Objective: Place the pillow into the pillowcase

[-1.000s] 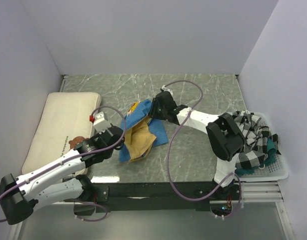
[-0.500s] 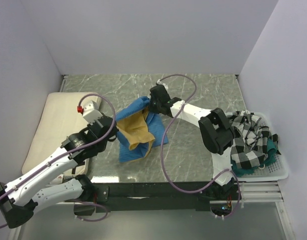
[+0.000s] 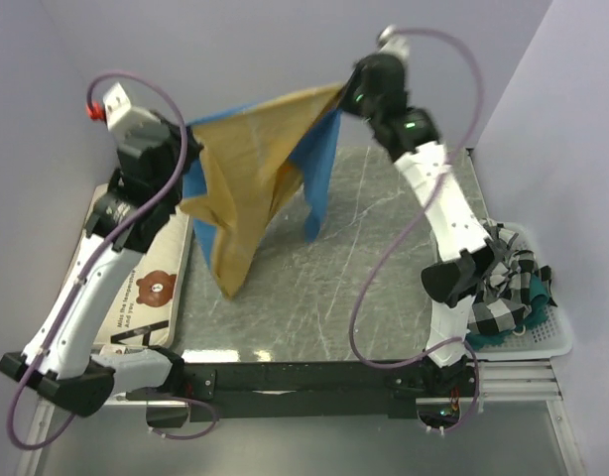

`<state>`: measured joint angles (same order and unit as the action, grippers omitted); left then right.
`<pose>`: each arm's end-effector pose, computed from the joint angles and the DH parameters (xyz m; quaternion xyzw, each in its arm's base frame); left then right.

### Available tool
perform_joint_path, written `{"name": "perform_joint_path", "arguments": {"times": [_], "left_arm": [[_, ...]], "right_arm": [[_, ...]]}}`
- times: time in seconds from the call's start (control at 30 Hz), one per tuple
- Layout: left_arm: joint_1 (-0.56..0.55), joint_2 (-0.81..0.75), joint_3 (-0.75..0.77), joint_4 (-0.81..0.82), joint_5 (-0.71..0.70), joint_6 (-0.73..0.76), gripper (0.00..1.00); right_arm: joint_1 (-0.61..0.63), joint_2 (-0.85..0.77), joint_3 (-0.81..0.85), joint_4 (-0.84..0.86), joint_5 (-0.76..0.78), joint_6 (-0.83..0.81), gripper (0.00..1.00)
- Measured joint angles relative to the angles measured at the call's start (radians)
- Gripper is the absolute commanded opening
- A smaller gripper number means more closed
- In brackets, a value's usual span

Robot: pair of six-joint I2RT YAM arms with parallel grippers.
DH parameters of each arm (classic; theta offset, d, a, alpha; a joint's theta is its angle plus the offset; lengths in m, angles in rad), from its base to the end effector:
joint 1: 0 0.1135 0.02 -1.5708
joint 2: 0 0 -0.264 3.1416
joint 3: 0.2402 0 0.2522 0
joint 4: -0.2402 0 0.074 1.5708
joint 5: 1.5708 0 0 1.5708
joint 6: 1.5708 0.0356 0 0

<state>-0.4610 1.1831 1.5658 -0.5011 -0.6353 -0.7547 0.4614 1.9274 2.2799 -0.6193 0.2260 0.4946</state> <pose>0.2127 -0.0820 0.4929 -0.3091 0.6723 -0.1686 0.6512 0.3852 0.1826 0.4731 0.0815 0.7886 0.1978 0.5766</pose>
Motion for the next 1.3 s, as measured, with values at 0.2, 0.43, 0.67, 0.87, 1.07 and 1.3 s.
{"name": "perform_joint_path", "arguments": {"times": [0.2,0.43,0.67,0.87,1.07,1.3], "left_arm": [[0.034,0.131,0.235,0.087,0.156,0.119,0.01],[0.043,0.106,0.238,0.1,0.269,0.217,0.02],[0.055,0.005,0.072,0.069,0.401,0.219,0.01],[0.06,-0.01,0.034,0.018,0.61,0.214,0.01],[0.06,-0.106,0.009,0.047,0.825,0.211,0.01],[0.06,-0.137,0.017,0.09,0.838,0.166,0.01]], "right_arm": [[-0.077,-0.139,0.146,0.021,-0.048,-0.058,0.0],[-0.104,-0.271,-0.062,0.077,-0.093,-0.095,0.0],[-0.122,-0.326,-0.323,0.099,-0.1,-0.099,0.0],[-0.166,-0.451,-0.468,0.061,-0.077,-0.091,0.0],[-0.176,-0.667,-0.461,0.073,-0.056,-0.094,0.0],[-0.176,-0.726,-0.434,0.157,-0.146,-0.119,0.0]]}}
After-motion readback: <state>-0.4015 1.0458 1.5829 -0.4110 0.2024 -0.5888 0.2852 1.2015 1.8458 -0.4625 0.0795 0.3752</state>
